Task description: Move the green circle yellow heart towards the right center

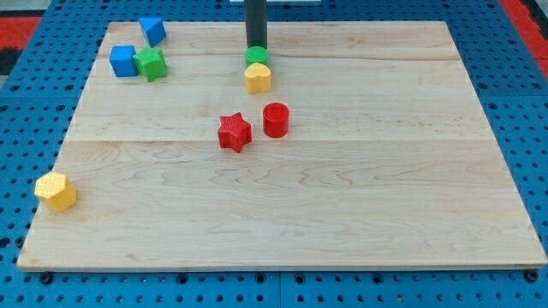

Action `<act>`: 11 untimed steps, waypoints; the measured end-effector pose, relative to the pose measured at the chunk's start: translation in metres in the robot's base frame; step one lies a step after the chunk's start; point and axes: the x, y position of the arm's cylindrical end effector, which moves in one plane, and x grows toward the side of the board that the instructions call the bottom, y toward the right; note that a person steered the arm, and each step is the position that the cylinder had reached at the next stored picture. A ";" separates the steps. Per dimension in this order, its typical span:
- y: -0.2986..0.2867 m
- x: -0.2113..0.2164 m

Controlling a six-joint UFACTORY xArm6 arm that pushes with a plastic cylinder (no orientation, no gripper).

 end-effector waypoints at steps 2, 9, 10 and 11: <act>-0.018 0.017; -0.060 0.080; -0.030 0.112; 0.062 0.112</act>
